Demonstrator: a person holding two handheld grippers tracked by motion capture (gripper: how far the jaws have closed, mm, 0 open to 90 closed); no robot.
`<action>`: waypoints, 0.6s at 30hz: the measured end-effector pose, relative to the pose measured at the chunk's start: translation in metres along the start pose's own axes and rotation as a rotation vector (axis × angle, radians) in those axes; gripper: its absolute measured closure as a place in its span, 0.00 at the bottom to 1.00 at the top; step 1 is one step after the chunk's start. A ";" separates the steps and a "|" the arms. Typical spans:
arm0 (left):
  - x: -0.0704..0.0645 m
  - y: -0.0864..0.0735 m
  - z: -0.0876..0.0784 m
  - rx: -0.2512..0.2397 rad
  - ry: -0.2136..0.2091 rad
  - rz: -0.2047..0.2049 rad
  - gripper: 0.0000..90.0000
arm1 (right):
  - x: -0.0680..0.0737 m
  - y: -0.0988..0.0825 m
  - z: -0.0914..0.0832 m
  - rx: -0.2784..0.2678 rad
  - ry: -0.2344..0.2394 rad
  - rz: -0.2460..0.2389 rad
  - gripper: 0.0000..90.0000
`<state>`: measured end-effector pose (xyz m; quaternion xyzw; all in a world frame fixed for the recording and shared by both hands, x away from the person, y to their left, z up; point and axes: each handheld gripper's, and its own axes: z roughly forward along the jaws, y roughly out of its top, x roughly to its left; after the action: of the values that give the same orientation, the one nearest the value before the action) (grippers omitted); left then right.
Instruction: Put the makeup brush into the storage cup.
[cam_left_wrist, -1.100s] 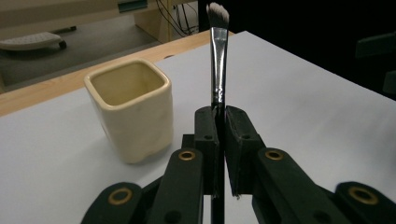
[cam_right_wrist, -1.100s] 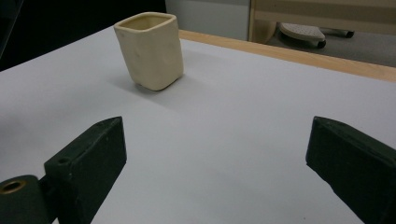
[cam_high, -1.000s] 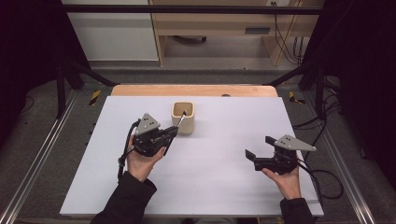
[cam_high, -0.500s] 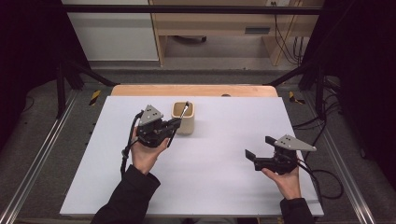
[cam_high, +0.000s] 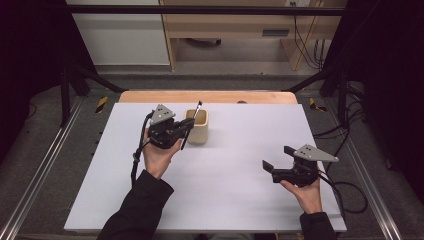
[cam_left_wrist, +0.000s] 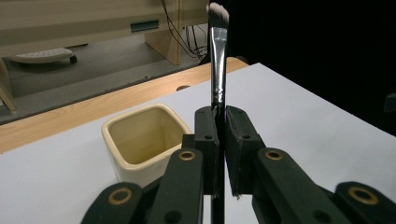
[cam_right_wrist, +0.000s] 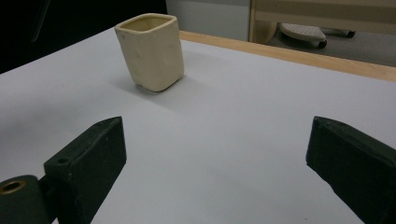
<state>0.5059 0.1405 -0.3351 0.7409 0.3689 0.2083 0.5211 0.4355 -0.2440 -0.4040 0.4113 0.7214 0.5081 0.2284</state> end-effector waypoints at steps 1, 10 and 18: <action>0.000 0.000 0.000 0.000 0.000 0.000 0.93 | 0.000 0.000 0.000 0.000 0.000 0.000 0.06; 0.006 0.011 0.010 -0.023 0.011 -0.017 0.93 | 0.000 0.000 0.000 0.000 0.000 -0.002 0.06; 0.011 0.019 0.018 -0.040 0.022 -0.022 0.93 | 0.000 0.000 -0.001 0.001 0.001 -0.002 0.06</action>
<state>0.5313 0.1342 -0.3246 0.7237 0.3788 0.2182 0.5341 0.4352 -0.2447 -0.4037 0.4103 0.7222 0.5078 0.2286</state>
